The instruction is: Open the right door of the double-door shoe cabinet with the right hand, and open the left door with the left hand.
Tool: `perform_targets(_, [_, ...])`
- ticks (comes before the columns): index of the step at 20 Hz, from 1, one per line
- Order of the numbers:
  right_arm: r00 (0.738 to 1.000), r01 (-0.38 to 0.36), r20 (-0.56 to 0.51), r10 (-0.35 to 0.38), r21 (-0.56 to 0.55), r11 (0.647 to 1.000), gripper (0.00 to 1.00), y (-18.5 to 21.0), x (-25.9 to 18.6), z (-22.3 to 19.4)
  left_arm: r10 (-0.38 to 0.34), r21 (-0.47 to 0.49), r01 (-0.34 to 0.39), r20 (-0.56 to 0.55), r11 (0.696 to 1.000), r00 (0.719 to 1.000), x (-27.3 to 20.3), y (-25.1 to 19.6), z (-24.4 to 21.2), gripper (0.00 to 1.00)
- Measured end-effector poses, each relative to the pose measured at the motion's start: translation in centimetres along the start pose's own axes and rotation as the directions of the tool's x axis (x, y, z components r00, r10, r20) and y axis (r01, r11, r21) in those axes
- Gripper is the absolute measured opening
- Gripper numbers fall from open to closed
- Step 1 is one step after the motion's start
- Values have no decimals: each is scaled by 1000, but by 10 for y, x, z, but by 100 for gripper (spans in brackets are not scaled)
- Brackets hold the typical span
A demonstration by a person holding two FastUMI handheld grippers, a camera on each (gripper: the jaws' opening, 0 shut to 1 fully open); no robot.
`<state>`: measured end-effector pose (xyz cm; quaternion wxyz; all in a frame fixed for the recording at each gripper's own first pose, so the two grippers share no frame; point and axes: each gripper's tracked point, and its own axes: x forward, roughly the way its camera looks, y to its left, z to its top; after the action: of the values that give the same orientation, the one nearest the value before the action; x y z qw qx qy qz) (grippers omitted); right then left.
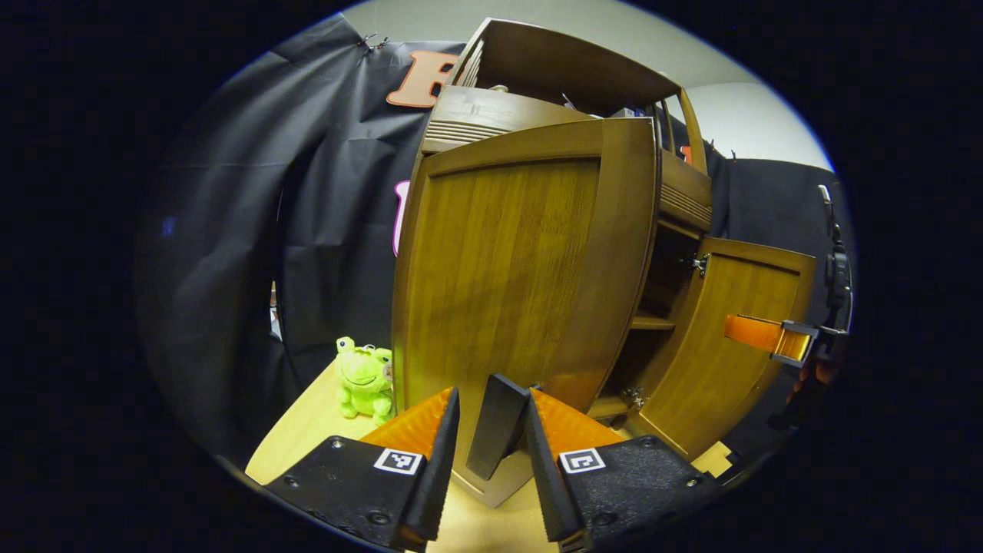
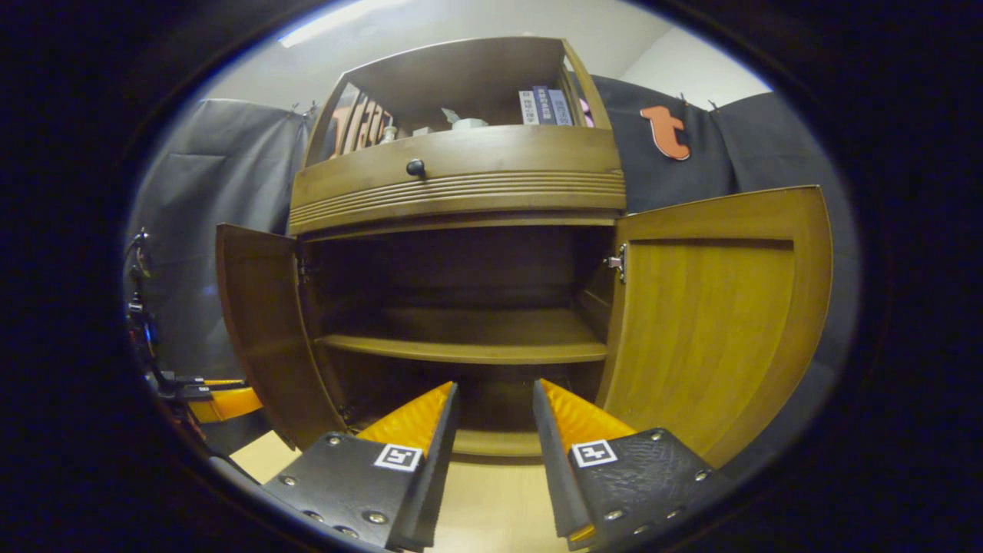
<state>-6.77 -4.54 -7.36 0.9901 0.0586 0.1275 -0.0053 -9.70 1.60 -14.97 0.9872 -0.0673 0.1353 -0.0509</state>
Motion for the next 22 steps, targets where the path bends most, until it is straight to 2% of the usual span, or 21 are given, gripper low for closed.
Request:
perform_targets(4, [1000,-30,-10,29,-5,1000,57,12,6,-2,38,16,-38,2,999,999,-5,15,0,65])
perform_targets(5, [999,-37,-13,37,-6,999,56,15,7,-2,49,16,-49,1,999,999,-7,19,1,73])
perform_targets(8, [998,-58,-18,57,-6,998,57,23,11,-3,66,14,-66,-2,998,998,-14,29,0,87])
perform_targets(16, [993,-113,-30,113,-4,994,56,47,17,-8,149,56,-148,-6,987,989,-33,59,2,86])
perform_targets(22, [989,-140,-40,140,3,990,56,57,20,-12,232,59,-231,-9,971,973,-48,85,2,82])
